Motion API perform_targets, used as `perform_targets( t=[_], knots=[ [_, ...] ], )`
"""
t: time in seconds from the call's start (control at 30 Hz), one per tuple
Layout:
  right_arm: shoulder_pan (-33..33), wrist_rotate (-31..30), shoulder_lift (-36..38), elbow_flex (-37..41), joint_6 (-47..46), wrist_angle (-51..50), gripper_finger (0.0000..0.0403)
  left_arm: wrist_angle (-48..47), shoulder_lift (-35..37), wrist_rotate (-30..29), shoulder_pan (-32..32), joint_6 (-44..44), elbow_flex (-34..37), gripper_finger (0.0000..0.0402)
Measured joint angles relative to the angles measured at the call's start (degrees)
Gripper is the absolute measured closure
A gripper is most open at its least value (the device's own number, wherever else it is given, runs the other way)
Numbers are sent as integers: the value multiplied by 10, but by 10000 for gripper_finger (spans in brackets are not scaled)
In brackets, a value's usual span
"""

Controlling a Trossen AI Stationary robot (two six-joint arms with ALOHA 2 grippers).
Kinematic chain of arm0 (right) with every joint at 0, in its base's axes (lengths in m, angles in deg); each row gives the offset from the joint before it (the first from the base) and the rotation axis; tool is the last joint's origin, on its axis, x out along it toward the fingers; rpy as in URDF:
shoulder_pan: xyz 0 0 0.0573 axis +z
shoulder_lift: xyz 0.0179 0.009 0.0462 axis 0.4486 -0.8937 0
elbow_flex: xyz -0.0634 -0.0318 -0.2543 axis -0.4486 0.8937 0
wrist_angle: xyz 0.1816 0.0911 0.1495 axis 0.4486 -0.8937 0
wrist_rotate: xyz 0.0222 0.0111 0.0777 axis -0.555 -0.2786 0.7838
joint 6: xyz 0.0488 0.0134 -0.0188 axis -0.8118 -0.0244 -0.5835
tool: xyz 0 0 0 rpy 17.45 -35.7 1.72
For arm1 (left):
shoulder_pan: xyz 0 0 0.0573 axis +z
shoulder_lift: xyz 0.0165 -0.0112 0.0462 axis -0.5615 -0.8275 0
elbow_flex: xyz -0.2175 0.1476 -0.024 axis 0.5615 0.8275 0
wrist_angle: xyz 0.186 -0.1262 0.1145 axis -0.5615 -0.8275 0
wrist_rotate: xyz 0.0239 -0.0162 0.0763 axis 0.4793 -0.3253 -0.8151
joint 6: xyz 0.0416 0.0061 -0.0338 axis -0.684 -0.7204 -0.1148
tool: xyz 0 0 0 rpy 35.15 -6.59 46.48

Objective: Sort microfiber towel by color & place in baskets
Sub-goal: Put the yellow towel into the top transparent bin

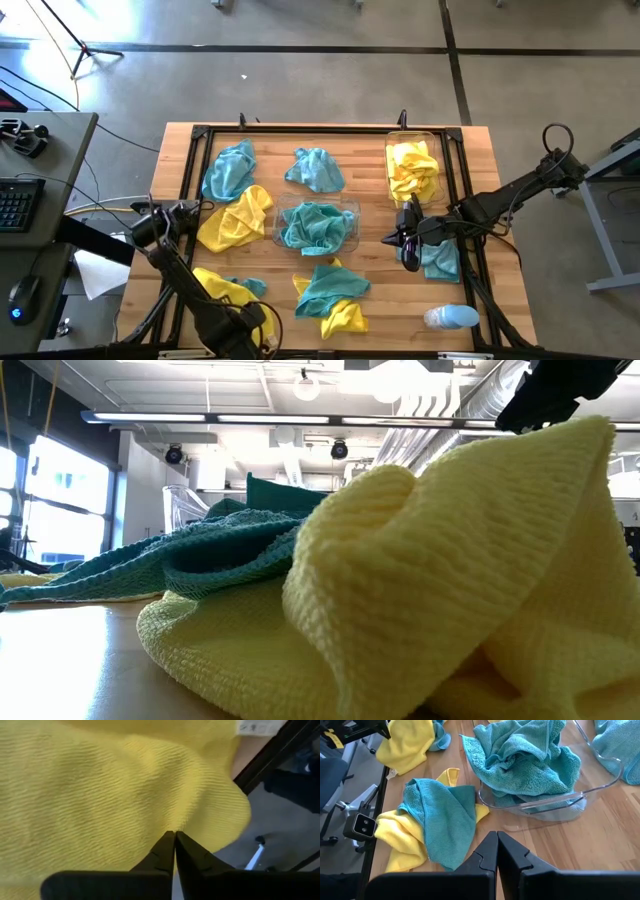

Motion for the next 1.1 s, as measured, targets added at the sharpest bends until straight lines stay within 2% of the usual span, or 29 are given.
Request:
perform_targets(
  t=[0.23,0.37,0.5,0.77,0.9,1.1],
  knots=[
    [0,-2,0,0,4,0,403,-1,14,16,2,19,0,401],
    [0,-4,0,0,4,0,403,-3,36,6,2,42,0,401],
    [0,-4,0,0,5,0,403,-9,83,-62,1,64,0,401],
    [0,-4,0,0,4,0,403,-100,217,-208,-6,96,-1,401],
    [0,-5,0,0,4,1,403,-148,274,-251,-7,97,-1,401],
    [0,-30,0,0,4,4,403,-145,301,-255,-1,81,-1,401]
  ],
)
